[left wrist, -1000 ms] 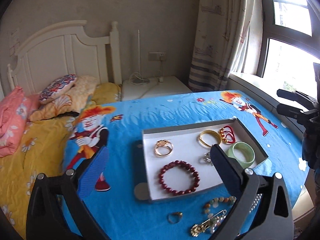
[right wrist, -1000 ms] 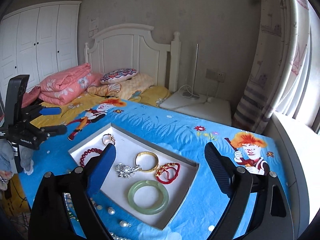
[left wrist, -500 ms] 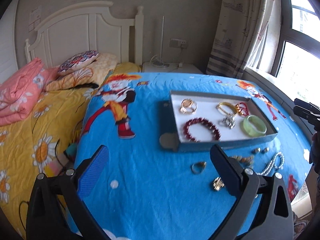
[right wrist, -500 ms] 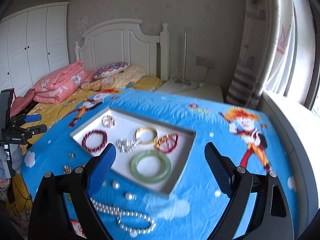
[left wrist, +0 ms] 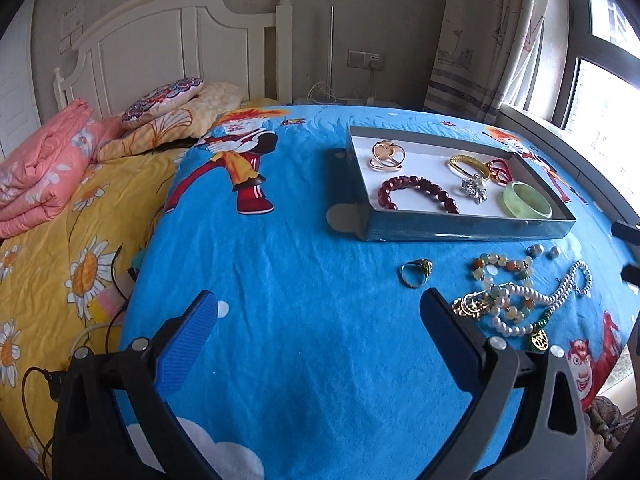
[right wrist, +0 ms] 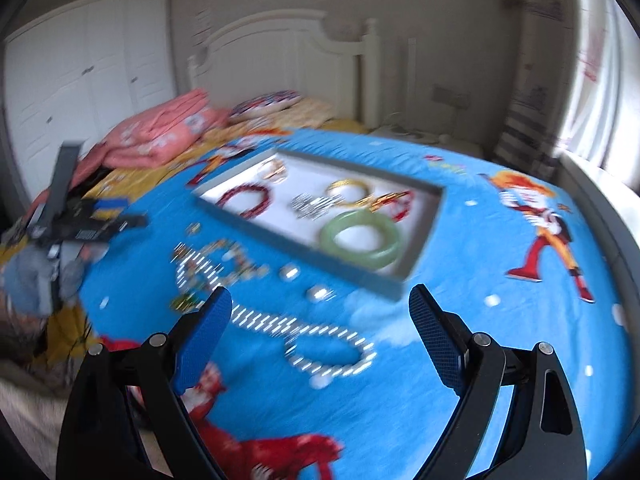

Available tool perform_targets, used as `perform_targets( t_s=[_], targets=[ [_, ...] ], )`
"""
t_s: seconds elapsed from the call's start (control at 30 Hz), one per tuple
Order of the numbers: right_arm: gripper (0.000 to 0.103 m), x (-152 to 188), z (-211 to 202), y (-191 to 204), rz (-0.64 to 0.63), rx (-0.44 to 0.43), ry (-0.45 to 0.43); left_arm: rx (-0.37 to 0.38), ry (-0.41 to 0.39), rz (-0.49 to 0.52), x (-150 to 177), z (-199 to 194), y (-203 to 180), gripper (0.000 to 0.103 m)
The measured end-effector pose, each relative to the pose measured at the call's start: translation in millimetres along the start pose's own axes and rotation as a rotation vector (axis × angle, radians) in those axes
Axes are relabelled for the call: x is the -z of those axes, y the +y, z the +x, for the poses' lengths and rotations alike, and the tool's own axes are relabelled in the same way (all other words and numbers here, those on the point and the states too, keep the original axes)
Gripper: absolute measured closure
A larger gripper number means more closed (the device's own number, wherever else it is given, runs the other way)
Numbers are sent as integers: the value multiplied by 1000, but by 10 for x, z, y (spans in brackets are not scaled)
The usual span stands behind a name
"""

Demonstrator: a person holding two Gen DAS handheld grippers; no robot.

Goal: Organize jewelry
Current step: 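Move both grippers back over the remaining jewelry on the bedspread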

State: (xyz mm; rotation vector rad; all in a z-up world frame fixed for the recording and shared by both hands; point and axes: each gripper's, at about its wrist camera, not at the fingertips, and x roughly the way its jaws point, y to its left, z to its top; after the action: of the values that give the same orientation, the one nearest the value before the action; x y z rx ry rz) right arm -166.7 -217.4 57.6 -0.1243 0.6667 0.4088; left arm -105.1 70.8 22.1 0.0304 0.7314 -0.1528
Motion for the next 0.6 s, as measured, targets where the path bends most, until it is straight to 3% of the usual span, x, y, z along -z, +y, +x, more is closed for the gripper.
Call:
perform_targets(
  t_s=[0.13,0.43,0.57,0.6],
  targets=[
    [17,137,81,144,-36,-18,54,-8,1,27,-2,31,-55,3],
    [17,227,315,5,-43,31,158,37,36,5,1,114,-10,3],
    [17,154,548,-69,-85,-52,263,44,43,5,8,128,-14,3],
    [17,134,599,-47,-123,-36,280,47,44,0,10,131,-7,3]
  ],
)
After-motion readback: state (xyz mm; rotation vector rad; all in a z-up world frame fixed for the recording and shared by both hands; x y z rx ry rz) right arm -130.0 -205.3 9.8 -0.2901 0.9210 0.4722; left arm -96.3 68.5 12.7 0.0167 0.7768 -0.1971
